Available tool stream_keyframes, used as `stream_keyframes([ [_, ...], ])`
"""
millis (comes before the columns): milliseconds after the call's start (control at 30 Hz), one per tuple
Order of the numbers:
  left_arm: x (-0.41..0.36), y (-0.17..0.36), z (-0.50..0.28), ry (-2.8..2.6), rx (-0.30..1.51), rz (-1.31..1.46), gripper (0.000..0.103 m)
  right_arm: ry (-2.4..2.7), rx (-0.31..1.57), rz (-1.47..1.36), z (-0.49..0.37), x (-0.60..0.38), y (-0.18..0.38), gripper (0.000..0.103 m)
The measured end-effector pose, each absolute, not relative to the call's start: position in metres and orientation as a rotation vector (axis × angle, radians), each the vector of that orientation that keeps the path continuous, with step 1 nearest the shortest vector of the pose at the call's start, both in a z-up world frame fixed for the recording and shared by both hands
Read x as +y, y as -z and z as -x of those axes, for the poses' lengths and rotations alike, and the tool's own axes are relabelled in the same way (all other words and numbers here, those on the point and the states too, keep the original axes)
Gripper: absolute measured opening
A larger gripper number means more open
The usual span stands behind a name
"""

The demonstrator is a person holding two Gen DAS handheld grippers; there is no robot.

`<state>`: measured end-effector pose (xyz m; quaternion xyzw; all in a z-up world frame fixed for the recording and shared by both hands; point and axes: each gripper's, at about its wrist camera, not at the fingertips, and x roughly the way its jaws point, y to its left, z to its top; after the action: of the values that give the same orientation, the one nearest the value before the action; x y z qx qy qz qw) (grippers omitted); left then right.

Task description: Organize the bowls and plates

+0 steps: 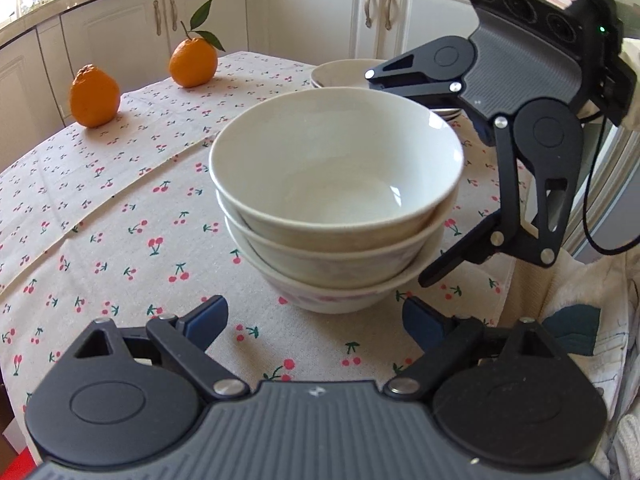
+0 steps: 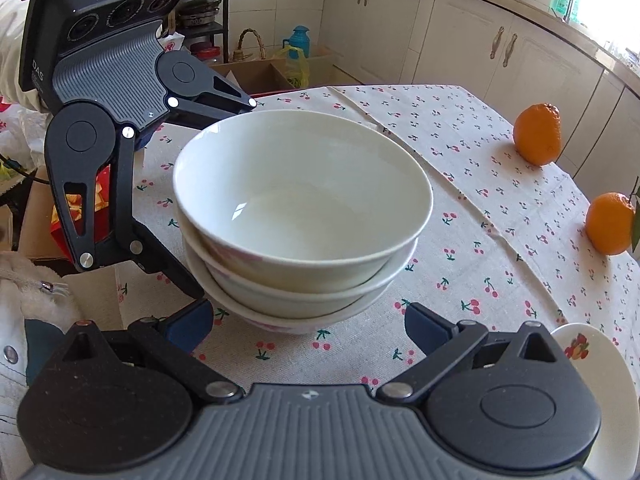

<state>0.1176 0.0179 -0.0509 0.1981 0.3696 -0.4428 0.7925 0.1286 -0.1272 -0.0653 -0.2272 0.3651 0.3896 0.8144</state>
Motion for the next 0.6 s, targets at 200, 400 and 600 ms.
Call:
stream_keyframes([
  [200,0.015,0.05,-0.127,1.028,0.788,-0.456,0.091,-0.875,0.792,0.462,-0.138,-0.129,0.063,0.103],
  [400,0.017,0.044,-0.136,1.085,0.769,-0.493,0.089,-0.924,0.803,0.474,-0.136,-0.127,0.055,0.102],
  [600,0.016,0.043,-0.142,1.139,0.765,-0.51,0.086,-0.94,0.814,0.5,-0.139,-0.123,0.052,0.097],
])
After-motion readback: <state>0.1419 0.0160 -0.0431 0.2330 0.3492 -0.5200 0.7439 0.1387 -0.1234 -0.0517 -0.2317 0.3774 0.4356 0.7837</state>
